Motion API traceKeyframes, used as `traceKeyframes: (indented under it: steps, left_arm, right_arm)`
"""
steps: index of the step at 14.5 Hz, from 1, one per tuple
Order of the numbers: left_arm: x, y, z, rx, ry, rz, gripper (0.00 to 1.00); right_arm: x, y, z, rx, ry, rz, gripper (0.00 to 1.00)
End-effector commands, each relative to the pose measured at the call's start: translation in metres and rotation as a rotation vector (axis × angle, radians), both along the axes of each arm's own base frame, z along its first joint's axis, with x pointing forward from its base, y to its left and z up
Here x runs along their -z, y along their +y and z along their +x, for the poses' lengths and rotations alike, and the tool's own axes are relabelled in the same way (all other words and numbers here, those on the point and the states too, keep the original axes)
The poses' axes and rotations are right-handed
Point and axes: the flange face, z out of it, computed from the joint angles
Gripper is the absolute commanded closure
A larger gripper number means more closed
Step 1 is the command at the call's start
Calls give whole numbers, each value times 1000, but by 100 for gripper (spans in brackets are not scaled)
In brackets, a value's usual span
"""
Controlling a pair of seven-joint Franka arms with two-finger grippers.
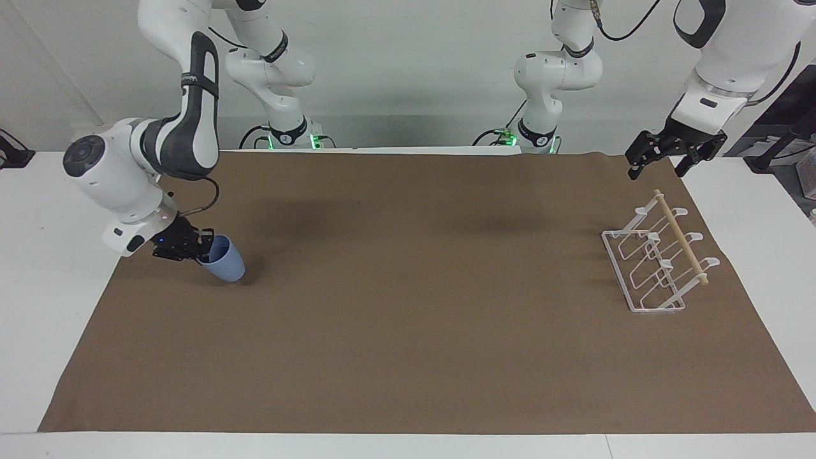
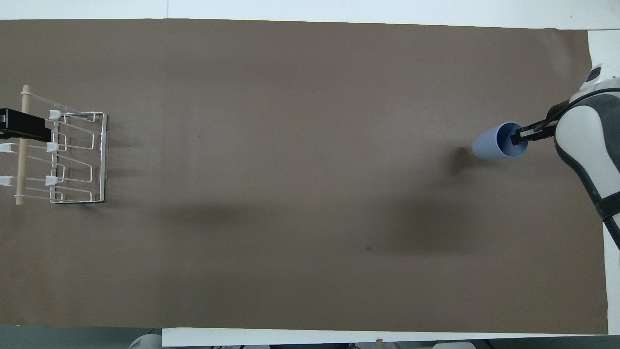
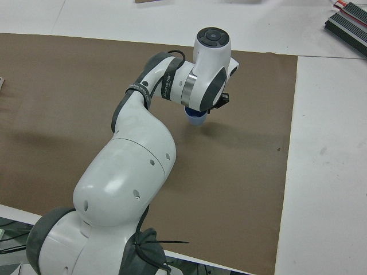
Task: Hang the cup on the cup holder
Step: 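Lift the blue cup with the right gripper toward the left gripper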
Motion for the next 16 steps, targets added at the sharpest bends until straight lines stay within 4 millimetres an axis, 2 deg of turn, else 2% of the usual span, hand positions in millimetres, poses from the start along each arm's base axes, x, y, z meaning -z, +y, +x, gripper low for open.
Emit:
traceKeyframes:
  steps: [1, 3, 8, 9, 11, 12, 14, 16]
  left_arm:
    - [-4, 5, -5, 8, 1, 5, 0]
    - [-3, 6, -5, 8, -2, 5, 0]
    - [-2, 4, -5, 25, 0, 4, 0]
    - [-3, 2, -6, 27, 2, 4, 0]
    - [-2, -1, -8, 14, 12, 4, 0]
    - [0, -3, -9, -18, 20, 4, 0]
    - [0, -11, -11, -118, 23, -3, 0]
    - [0, -43, -17, -239, 17, -5, 0]
  right_arm:
    - [-31, 28, 2, -11, 24, 151, 100]
    - [-46, 47, 1, 18, 56, 302, 100]
    - [-65, 165, 2, 54, 129, 603, 100]
    - [-70, 185, 1, 63, 142, 670, 100]
    - [-76, 211, -3, 86, 179, 769, 100]
    - [-78, 233, -10, 85, 209, 812, 100]
    - [-77, 262, -20, 128, 237, 892, 100]
    - [-75, 299, -32, 215, 267, 1040, 100]
